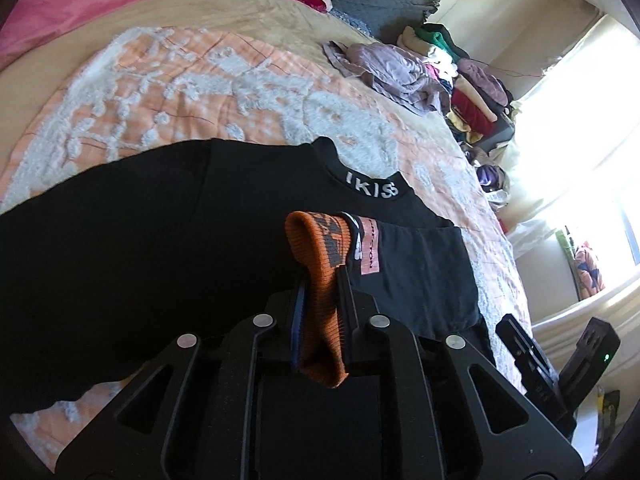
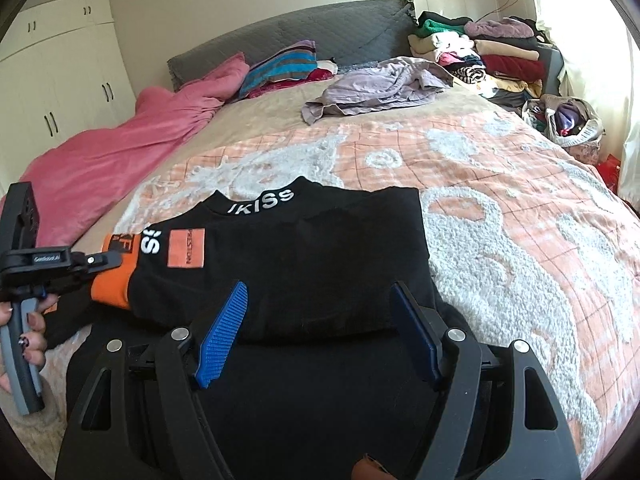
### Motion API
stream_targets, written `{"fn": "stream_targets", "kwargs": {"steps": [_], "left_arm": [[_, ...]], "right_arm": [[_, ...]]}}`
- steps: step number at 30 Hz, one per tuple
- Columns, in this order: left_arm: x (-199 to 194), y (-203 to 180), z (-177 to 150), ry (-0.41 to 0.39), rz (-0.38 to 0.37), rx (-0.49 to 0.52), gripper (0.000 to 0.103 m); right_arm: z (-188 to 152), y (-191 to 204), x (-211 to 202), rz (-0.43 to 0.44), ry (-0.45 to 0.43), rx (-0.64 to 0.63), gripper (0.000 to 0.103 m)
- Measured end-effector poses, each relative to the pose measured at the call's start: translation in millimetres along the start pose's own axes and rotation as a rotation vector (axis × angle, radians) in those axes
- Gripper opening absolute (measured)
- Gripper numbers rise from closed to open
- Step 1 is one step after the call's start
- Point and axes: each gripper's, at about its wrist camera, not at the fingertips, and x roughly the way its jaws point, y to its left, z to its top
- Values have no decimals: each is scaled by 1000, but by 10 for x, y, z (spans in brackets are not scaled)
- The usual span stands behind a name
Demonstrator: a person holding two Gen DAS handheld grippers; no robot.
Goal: Fold small clothes
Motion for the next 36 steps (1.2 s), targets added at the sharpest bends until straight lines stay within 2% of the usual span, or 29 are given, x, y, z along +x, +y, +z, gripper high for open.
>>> {"fn": "stream_targets", "kwargs": {"steps": [4,9,12,19,21,25,29,30,36], "left_arm": [[-150,25,33,-60,67,10,8],[-176,2,52,-72,59,22,8],[-69,-94,-1,-45,71,58,9],[348,-273,-275,85,148,165,28],[445,-226,-333,114,181,170,28],[442,-154,-347,118,164,157,29],[426,-136,-364,114,157,153,30],[420,-139,-365,114,156,153,30],[338,-116,-358,104,141,132,40]], "right_arm": [[60,-4,63,-27,7,-13,72],[97,7,176,-21,28,-32,72],[100,51,234,-19,41,-48,72],[86,126,342,-14,69,-85,72],[81,122,375,-16,75,-92,72],[57,63,480,-27,106,-93,72],[-65,-141,720,-117,205,-63,72],[-100,-188,747,-108,211,-55,72],[-111,-168,642,-85,175,-18,74]]}}
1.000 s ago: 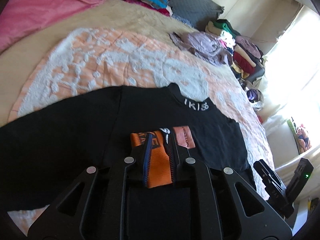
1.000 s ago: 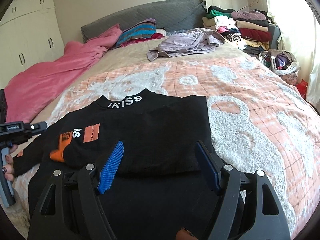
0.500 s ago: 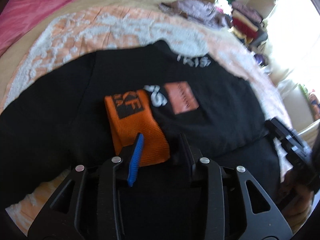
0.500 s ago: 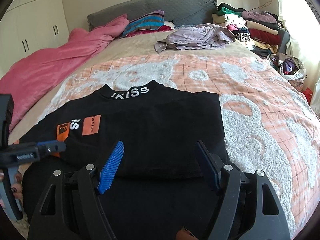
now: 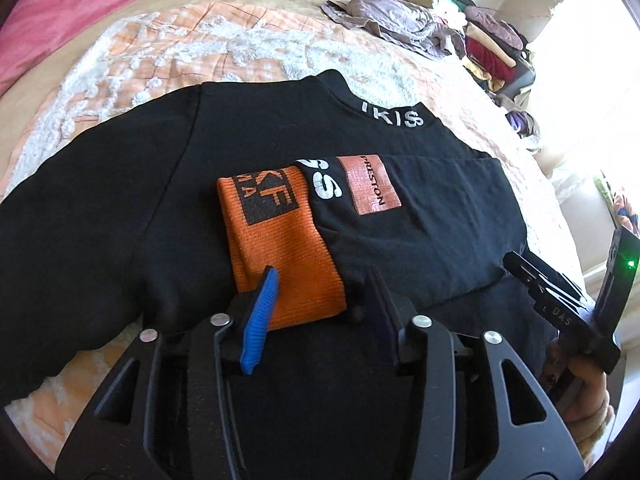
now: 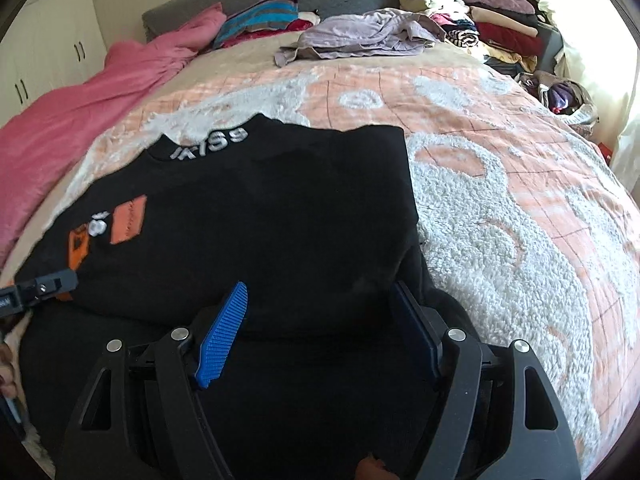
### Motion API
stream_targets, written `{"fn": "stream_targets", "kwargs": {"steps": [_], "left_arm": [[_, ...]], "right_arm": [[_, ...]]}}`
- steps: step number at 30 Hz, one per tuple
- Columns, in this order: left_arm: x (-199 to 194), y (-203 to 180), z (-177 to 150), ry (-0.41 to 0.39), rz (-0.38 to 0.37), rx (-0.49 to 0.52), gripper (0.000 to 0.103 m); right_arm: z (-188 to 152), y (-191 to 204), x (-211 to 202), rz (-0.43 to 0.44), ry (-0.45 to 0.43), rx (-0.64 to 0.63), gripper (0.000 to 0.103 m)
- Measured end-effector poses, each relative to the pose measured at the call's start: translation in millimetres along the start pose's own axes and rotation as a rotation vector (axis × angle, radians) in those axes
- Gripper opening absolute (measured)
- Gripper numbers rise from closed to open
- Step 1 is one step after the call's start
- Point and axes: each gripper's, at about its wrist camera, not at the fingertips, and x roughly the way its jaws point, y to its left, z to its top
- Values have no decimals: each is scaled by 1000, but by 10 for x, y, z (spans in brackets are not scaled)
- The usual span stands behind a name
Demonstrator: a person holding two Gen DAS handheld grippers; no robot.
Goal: Fold small clothes
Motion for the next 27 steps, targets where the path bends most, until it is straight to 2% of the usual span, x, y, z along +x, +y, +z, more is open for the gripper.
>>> {"fn": "stream_targets", "kwargs": {"steps": [4,8,10,12,15,27], "left_arm": [[-67,18,-10,-13,4,-10,50],[-161,13,-25,-39,13,-9,60],[-237,3,-34,-66,34,1,74],[-317,11,-40,-91,40,2,79],[-415,26,-48,-129,77,7,92],[-676,329,-146,-198,160,-53,93]], "right_arm": [[-21,46,-103,28,-22,7,78],[-45,121,-229,42,-44,0,91],[-47,155,-282,44,-54,-7,93],[-48,179,-326,51,-66,-10,97],[-54,225,-400,58,-87,-19,98],[-22,558,-597,97,-136,-86,98]]}}
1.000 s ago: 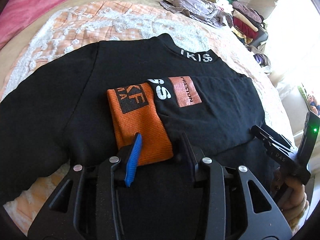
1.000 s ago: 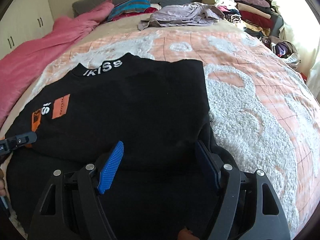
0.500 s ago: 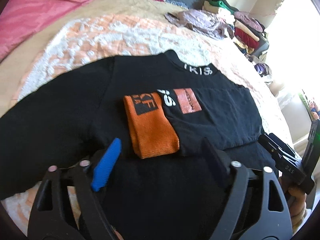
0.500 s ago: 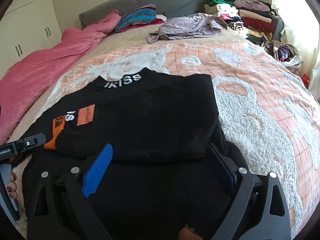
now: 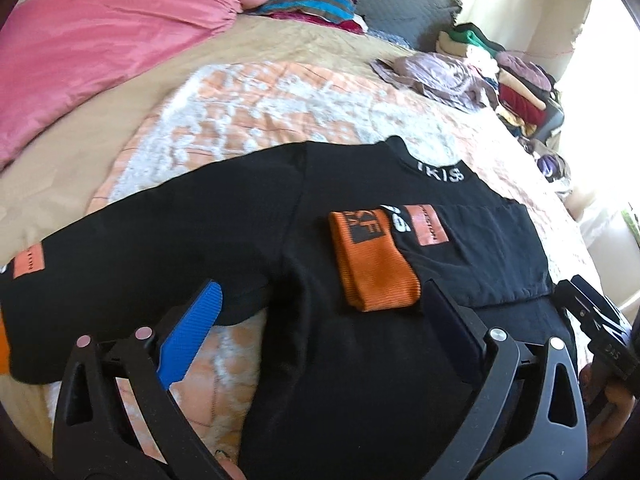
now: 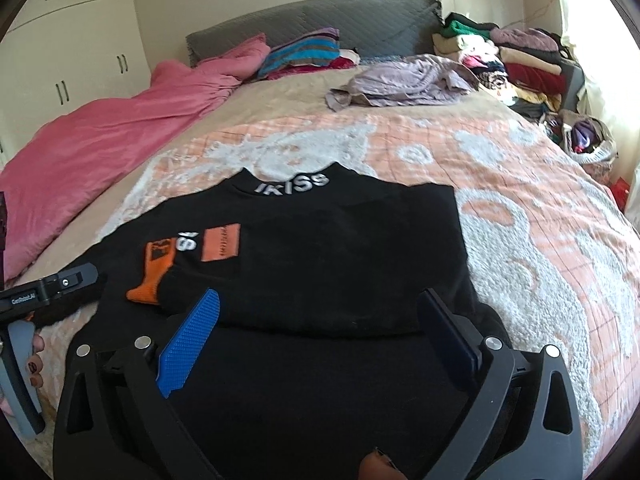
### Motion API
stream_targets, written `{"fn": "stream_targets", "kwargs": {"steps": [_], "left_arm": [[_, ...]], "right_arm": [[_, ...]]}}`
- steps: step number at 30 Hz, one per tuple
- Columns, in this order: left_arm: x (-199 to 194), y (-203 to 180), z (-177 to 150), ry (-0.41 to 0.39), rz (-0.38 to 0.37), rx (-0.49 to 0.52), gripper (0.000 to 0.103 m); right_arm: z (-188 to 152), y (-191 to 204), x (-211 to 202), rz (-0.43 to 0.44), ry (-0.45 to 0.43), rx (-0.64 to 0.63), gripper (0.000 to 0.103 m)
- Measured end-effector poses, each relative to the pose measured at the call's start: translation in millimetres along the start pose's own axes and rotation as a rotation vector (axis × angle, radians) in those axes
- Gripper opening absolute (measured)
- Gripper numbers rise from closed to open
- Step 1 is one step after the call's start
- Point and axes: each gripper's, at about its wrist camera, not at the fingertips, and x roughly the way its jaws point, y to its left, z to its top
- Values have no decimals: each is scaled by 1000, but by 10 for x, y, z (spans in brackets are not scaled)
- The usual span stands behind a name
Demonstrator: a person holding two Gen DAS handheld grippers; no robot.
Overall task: Fold small clothes
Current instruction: 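Move the left gripper to the other sleeve's orange cuff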
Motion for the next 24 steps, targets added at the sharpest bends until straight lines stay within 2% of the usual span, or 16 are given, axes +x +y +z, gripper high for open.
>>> {"fn": "stream_targets", "kwargs": {"steps": [10,18,24], "left_arm": [[-157,279,-49,-33,59,-39,93],[-297,561,-51,-67,118,-93,93],[-475,785,-63,-105,187,-126,93]], "right_arm": [[64,403,-5,58,-14,-68,98],[115,874,57,134,-12,-139,98],[145,1227,86,177,-1,-203,98]]}}
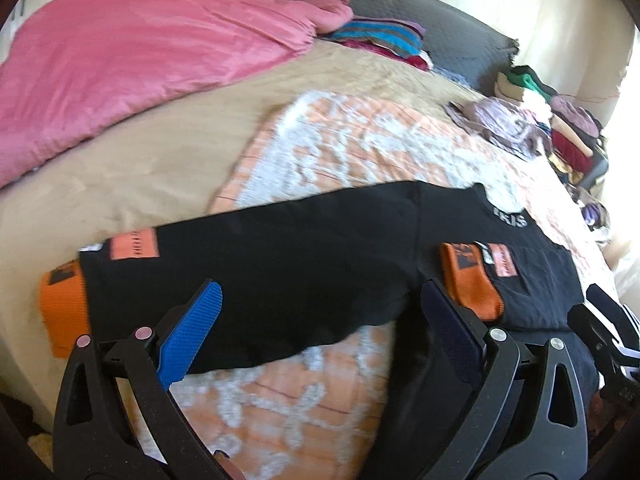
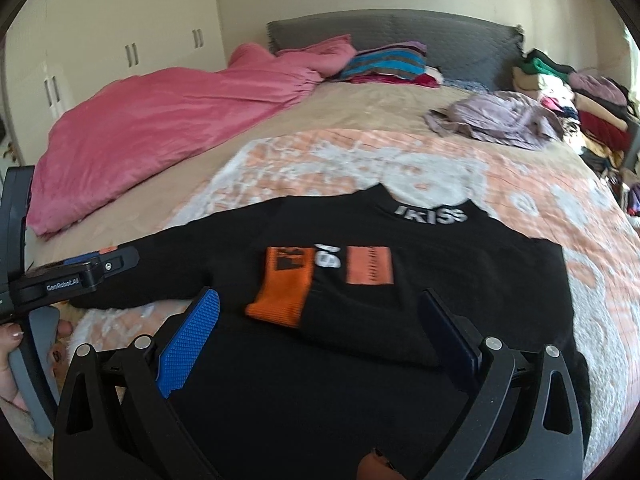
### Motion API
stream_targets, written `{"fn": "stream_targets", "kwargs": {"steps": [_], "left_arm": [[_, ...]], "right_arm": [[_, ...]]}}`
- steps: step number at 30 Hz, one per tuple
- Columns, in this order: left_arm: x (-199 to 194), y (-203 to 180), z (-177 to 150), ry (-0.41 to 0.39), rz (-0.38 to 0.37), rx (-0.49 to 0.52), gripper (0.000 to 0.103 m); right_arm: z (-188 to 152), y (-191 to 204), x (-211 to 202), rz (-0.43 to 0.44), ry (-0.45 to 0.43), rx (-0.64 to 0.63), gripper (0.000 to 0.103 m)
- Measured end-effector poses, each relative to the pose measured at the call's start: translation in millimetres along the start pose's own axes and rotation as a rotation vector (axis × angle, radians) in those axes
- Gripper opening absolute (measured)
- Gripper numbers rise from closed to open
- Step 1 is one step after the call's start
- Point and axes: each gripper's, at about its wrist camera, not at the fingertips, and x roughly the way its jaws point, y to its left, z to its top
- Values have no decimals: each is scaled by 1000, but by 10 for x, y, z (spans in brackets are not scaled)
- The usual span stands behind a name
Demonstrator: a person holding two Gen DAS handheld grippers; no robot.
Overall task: Fold small clothes
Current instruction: 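Move the left gripper to the other sleeve's orange cuff, then close the left gripper on the orange cuff and lift it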
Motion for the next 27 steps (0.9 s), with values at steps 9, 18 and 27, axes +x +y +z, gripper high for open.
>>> {"fn": "stream_targets", "kwargs": {"steps": [9,18,27], "left_arm": [[-175,462,47,-26,73,-105,93],[-338,1111,82,-42,156,-257,93],[-312,1571,38,9,219,-358,93]], "right_arm": [[83,431,125,71,8,-57,98],[135,771,209,130,16,-103,98],[114,962,253,178,18,-110,98]]}}
